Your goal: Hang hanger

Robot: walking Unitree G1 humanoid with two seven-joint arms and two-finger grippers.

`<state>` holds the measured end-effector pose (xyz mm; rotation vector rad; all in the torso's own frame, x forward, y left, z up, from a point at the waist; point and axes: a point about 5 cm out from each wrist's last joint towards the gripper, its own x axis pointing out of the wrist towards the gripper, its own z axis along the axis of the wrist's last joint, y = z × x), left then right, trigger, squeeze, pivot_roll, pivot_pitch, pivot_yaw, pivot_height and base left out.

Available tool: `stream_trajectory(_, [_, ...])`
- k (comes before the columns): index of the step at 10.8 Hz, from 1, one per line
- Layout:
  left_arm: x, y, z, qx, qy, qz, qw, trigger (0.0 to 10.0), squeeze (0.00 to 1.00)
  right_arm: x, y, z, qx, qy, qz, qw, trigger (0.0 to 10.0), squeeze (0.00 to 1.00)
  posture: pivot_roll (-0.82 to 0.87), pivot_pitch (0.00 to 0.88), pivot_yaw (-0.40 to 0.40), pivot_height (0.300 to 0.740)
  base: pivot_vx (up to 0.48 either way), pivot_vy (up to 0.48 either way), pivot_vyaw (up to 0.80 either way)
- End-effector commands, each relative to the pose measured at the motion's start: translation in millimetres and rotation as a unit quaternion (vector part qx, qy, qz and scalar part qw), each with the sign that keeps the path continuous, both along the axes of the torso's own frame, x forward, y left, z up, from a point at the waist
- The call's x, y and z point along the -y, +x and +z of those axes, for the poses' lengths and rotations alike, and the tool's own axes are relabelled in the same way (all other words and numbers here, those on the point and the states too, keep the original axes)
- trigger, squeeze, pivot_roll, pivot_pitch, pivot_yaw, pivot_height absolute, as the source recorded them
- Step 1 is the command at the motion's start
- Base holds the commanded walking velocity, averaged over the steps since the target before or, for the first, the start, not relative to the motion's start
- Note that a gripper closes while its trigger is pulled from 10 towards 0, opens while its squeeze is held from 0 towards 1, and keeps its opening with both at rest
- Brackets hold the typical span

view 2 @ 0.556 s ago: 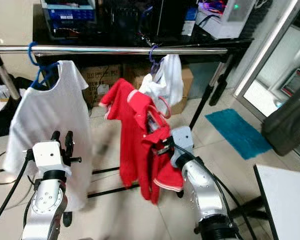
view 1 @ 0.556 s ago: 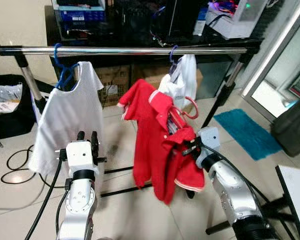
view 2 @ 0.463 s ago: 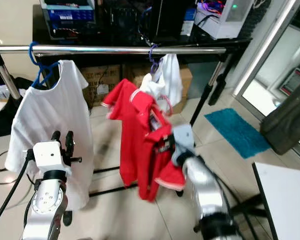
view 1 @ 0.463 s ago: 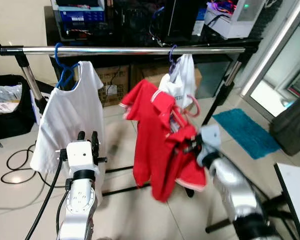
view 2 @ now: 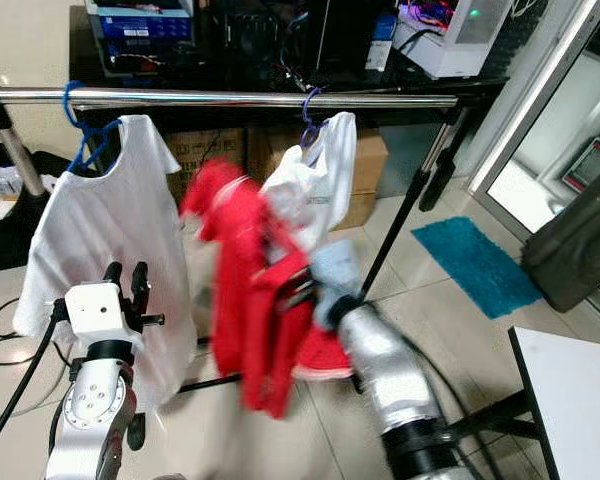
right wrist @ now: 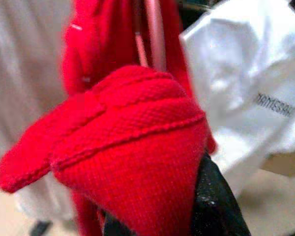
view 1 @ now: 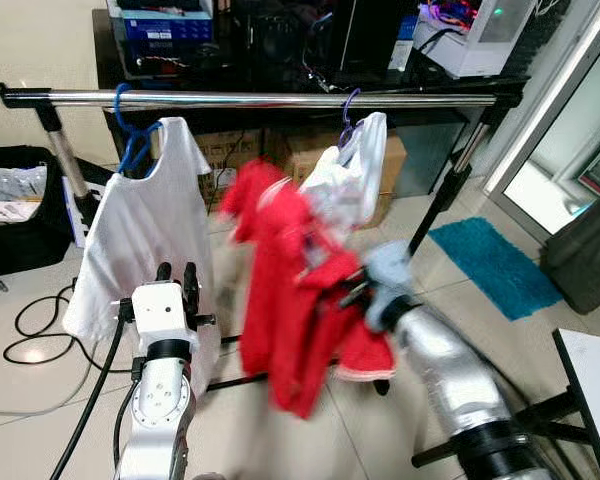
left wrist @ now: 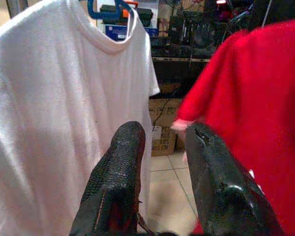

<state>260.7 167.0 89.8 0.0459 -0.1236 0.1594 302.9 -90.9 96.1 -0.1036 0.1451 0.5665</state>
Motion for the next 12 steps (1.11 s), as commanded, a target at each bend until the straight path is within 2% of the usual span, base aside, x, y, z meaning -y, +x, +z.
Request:
stream_trajectory(1, [3.2, -0.3, -1, -0.002, -0.004, -0.008, 1.000, 10.0, 0.00, 11.4, 5.2, -3, -0.008, -0.019, -0.045, 0.999, 10.0, 0.00, 0.23, 0.087, -0.084, 0.740, 0.000, 0.000, 0.00])
stream_trajectory(2, [3.0, 0.0, 0, -0.002, -0.004, -0.009, 1.000, 10.0, 0.00, 20.4, 11.8, -5, -0.015, -0.025, -0.095, 0.995, 10.0, 0.00, 0.23, 0.087, -0.082, 0.740, 0.000, 0.000, 0.00])
stream_trajectory(4, [4.0, -0.2, 0, -0.001, -0.003, -0.014, 1.000, 10.0, 0.00, 49.9, 25.8, 2, -0.008, -0.030, -0.211, 0.977, 10.0, 0.00, 0.23, 0.086, -0.079, 0.740, 0.000, 0.000, 0.00])
stream_trajectory(7, [6.9, 0.7, 1, 0.002, -0.003, -0.023, 1.000, 10.0, 0.00, 90.6, 27.3, -4, -0.026, -0.032, -0.338, 0.940, 10.0, 0.00, 0.23, 0.085, -0.078, 0.740, 0.000, 0.000, 0.00])
stream_trajectory(10, [8.6, -0.3, -1, 0.000, -0.002, -0.026, 1.000, 10.0, 0.00, 74.7, 24.4, 0, -0.024, -0.026, -0.301, 0.953, 10.0, 0.00, 0.22, 0.086, -0.077, 0.740, 0.000, 0.000, 0.00])
stream_trajectory(11, [8.6, 0.0, 0, 0.001, -0.002, -0.026, 1.000, 10.0, 0.00, 59.4, 22.7, 4, -0.031, -0.028, -0.253, 0.966, 10.0, 0.00, 0.22, 0.086, -0.078, 0.740, 0.000, 0.000, 0.00])
stream_trajectory(12, [8.2, 0.2, 1, 0.003, -0.003, -0.025, 1.000, 10.0, 0.00, 39.1, 17.4, 9, -0.038, -0.029, -0.183, 0.982, 10.0, 0.00, 0.22, 0.087, -0.078, 0.740, 0.000, 0.000, 0.00])
